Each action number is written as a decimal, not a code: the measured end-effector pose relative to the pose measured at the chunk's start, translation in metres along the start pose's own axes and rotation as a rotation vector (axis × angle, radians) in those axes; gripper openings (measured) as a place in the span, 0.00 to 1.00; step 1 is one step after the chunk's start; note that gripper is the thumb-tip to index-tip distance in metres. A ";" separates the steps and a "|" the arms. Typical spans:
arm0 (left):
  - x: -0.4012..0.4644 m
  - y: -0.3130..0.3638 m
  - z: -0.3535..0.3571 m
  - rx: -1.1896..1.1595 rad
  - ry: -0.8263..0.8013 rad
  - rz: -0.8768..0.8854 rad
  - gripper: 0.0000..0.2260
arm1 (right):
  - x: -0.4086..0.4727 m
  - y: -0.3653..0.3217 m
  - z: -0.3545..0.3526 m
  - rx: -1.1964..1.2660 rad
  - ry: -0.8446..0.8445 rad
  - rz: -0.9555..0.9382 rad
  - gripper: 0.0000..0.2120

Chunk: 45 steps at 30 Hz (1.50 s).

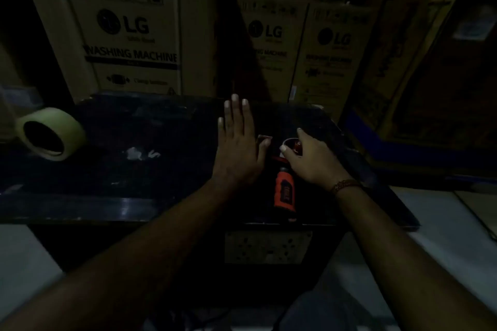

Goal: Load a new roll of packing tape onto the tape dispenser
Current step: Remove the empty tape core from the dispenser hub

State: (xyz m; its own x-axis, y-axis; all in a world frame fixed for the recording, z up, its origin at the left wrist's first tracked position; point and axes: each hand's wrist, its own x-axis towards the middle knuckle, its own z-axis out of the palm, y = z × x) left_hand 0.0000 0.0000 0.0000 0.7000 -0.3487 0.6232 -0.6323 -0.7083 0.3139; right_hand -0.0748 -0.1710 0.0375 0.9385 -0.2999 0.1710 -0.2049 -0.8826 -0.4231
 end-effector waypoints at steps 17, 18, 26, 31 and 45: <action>0.007 0.009 0.026 -0.731 -0.063 -0.354 0.17 | 0.004 0.014 0.011 0.498 0.200 0.111 0.41; 0.009 0.008 0.028 -0.732 -0.026 -0.339 0.17 | 0.006 0.015 0.013 0.514 0.217 0.097 0.42; 0.044 -0.013 0.032 -0.751 0.203 -0.221 0.17 | 0.044 0.003 0.012 0.687 0.281 -0.043 0.38; 0.091 -0.032 0.019 -0.795 0.253 -0.313 0.09 | 0.084 -0.009 0.006 0.737 0.244 -0.171 0.29; 0.132 -0.095 -0.010 -0.563 -0.156 -0.317 0.17 | 0.131 -0.036 0.026 0.698 0.119 -0.423 0.39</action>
State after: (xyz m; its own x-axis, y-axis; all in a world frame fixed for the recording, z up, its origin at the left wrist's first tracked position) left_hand 0.1491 0.0275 0.0599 0.8936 -0.2915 0.3414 -0.4353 -0.3770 0.8176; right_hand 0.0624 -0.1696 0.0523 0.8539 -0.0636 0.5166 0.4159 -0.5133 -0.7507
